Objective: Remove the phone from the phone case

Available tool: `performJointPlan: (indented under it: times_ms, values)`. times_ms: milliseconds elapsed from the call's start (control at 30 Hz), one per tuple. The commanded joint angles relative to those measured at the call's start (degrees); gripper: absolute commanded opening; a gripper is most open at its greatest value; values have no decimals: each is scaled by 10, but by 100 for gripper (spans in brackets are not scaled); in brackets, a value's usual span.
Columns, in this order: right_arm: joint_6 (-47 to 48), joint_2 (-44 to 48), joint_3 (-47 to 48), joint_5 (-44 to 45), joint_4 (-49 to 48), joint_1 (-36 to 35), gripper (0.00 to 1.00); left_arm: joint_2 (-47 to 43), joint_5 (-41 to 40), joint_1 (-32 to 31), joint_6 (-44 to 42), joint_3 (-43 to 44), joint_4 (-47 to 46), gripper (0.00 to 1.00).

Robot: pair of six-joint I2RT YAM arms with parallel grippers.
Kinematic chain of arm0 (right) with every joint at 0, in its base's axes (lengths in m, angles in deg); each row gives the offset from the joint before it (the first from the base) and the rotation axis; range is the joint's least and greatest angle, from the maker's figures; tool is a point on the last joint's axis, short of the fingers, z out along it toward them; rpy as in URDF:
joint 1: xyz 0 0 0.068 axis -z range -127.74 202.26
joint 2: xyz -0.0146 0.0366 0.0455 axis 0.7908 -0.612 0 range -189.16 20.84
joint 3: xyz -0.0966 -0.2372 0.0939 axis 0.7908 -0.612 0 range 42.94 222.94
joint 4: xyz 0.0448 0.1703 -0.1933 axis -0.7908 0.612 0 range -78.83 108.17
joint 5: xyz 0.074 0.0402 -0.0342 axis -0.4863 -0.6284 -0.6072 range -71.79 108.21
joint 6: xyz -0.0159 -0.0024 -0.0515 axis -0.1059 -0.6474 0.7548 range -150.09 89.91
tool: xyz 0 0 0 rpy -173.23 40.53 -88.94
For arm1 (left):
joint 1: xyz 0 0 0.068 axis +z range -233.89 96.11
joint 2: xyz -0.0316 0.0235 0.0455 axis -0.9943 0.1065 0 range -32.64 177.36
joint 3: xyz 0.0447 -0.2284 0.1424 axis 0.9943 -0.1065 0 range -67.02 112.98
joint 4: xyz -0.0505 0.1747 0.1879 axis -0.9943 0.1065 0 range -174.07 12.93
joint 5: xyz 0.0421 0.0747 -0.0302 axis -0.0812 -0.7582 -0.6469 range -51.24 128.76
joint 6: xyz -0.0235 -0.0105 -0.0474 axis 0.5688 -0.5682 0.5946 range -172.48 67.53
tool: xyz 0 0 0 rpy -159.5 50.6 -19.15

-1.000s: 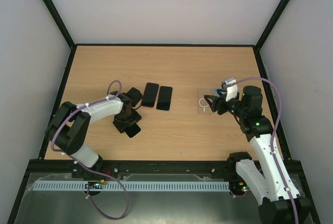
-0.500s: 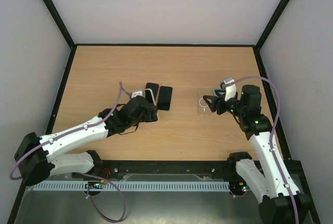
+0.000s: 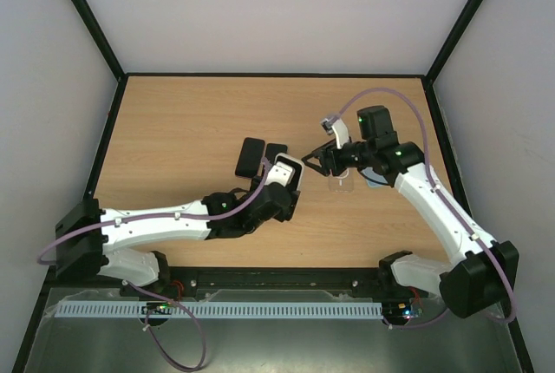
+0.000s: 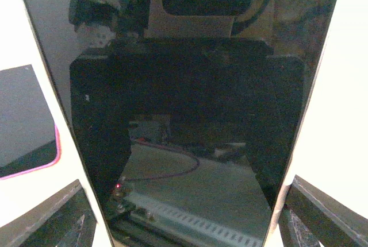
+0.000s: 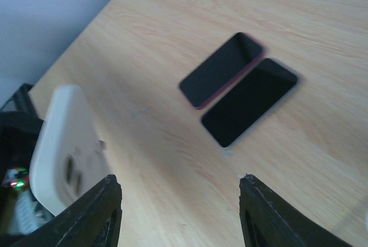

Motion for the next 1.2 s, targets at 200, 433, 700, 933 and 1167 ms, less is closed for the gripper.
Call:
performJointPlan:
  times_ms: [200,433,700,933,1167]
  values:
    - [-30,-26,24,16,46,-59,45,25,-81,-16,-46,21,-36,2]
    - [-16,-16,65,33,64,-59,49,36,-68,-17,-54,25,-49,2]
    - [2,-13,152,43,115,-59,56,35,-57,-20,-51,27,-53,2]
    - [31,-58,113,48,181,-61,50,37,-80,-33,-51,40,-45,2]
    - [57,-67,101,44,204,-67,39,67,-106,-56,-48,77,-14,2]
